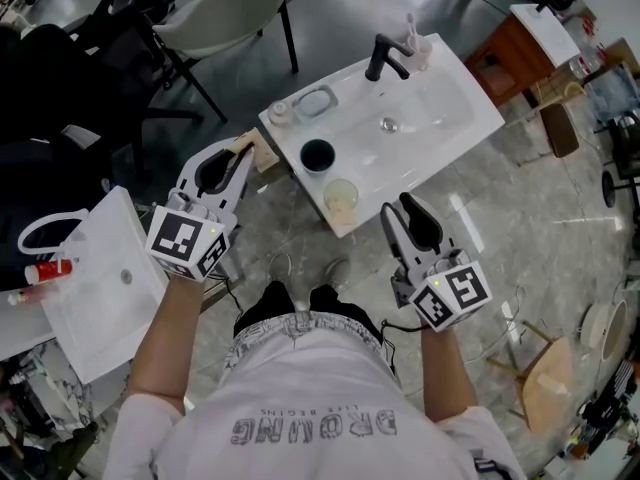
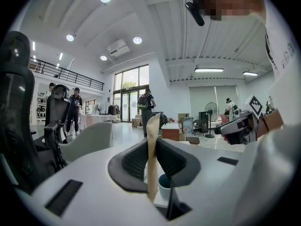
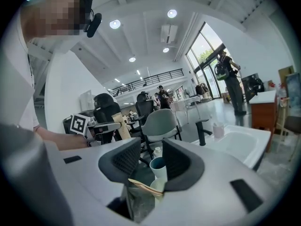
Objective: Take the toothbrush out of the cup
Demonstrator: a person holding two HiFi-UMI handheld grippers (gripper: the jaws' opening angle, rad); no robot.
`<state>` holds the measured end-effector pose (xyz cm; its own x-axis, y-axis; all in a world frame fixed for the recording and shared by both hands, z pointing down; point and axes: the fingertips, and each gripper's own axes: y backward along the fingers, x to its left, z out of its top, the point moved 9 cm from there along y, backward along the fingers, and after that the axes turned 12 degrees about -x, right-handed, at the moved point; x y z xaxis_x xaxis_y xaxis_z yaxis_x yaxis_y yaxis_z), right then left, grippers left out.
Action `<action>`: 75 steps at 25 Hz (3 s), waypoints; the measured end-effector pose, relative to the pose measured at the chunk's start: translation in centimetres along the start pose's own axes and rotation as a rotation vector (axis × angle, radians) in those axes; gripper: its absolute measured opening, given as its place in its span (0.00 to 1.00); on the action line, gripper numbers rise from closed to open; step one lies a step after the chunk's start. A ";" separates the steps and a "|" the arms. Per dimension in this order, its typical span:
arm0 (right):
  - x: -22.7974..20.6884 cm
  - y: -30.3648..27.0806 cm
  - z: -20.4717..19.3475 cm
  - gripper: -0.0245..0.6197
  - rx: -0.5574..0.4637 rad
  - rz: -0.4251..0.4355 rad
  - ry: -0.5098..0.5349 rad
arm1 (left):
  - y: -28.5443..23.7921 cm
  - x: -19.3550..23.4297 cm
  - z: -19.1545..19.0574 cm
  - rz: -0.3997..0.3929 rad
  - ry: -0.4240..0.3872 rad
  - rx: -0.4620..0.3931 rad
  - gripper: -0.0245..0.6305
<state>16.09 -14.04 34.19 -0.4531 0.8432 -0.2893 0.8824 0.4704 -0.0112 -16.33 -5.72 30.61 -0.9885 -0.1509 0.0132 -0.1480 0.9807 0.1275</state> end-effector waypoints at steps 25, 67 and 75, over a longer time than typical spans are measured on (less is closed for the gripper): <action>-2.5 -0.3 -6.1 0.28 0.261 0.091 0.123 | 2.1 -0.9 -5.2 0.100 0.077 0.100 0.14; -1.0 -4.6 -12.2 0.28 0.375 0.343 0.311 | 4.9 -1.0 -10.3 0.230 0.126 0.204 0.14; -0.5 -5.6 -12.3 0.28 0.370 0.386 0.348 | 5.3 -0.9 -10.3 0.246 0.133 0.207 0.14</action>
<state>9.77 -13.88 46.11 -0.0534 0.9985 -0.0111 0.9476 0.0472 -0.3161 -15.90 -1.63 41.53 -0.9845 0.0921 0.1493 0.0778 0.9920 -0.0991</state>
